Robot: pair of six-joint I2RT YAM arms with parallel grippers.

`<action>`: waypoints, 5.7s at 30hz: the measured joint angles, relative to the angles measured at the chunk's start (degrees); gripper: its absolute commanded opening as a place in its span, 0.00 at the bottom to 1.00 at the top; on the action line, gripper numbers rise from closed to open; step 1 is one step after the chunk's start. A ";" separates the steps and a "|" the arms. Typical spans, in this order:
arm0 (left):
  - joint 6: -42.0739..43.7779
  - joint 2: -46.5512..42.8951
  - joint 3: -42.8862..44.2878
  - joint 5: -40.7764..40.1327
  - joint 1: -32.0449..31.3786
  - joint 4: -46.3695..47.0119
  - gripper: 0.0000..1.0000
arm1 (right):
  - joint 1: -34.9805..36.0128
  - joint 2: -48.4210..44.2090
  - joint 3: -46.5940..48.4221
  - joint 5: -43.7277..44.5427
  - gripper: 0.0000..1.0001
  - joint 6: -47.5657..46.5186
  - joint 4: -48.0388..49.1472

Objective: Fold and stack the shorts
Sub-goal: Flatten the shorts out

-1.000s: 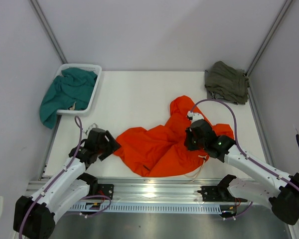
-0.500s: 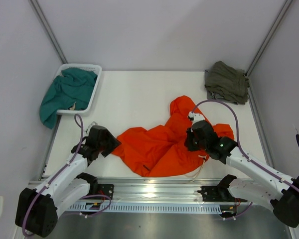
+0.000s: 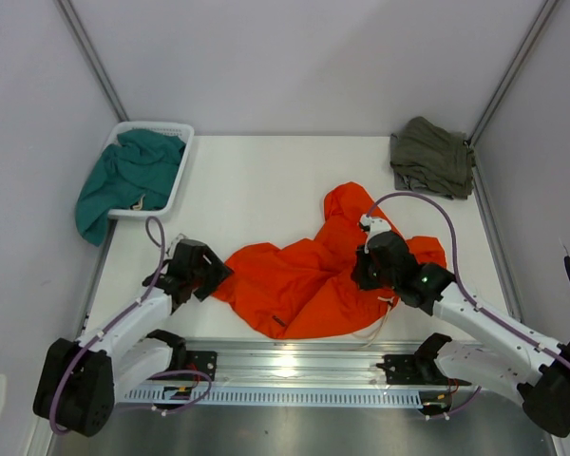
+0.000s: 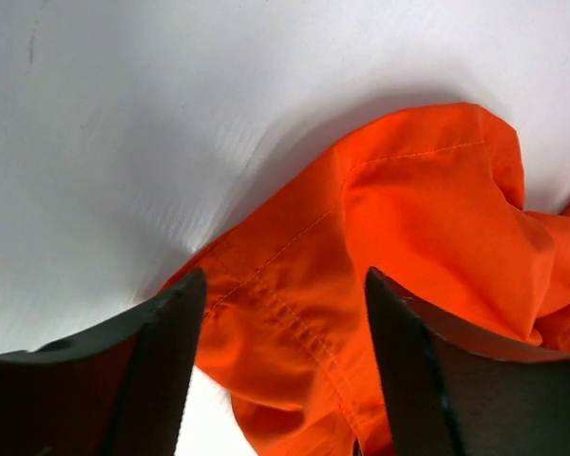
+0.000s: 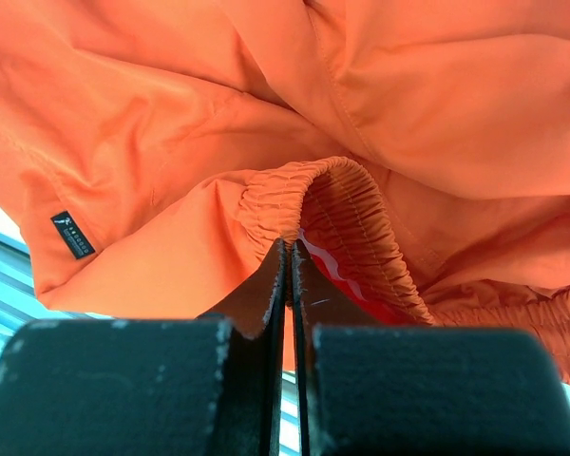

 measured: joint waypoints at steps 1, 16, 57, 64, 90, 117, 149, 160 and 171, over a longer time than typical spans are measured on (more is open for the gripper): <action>-0.09 0.81 -0.15 0.17 0.00 0.61 0.74 | 0.00 -0.13 0.00 -0.02 0.00 0.00 -0.02; -0.13 6.16 -2.36 3.26 0.26 8.68 0.19 | 0.00 -2.12 -1.66 -0.48 0.00 0.17 0.70; 24.74 27.12 80.02 2.89 18.84 -28.96 0.00 | -0.28 -19.76 15.61 -3.02 0.00 -18.40 30.91; 25.83 19.17 83.34 3.19 18.86 -35.39 0.00 | -0.26 -20.37 24.17 -13.46 0.00 -18.25 28.92; 27.61 42.10 106.14 1.95 19.19 -39.28 0.00 | -32.48 14.08 34.82 -31.19 0.00 7.21 44.65; 15.96 18.78 48.04 19.50 22.77 23.65 0.00 | -48.70 42.47 19.58 -50.56 0.00 51.39 99.80; 21.38 -35.98 12.74 10.64 21.07 2.32 0.82 | -30.67 -41.16 -21.62 -30.91 0.58 6.47 36.22; 25.57 -0.85 20.24 15.58 18.10 1.75 0.92 | -27.76 -11.85 -10.62 -16.00 0.62 11.30 8.55; 23.91 16.37 28.22 15.13 8.66 4.52 0.92 | -26.67 -8.70 -4.52 -3.43 0.74 21.77 -9.53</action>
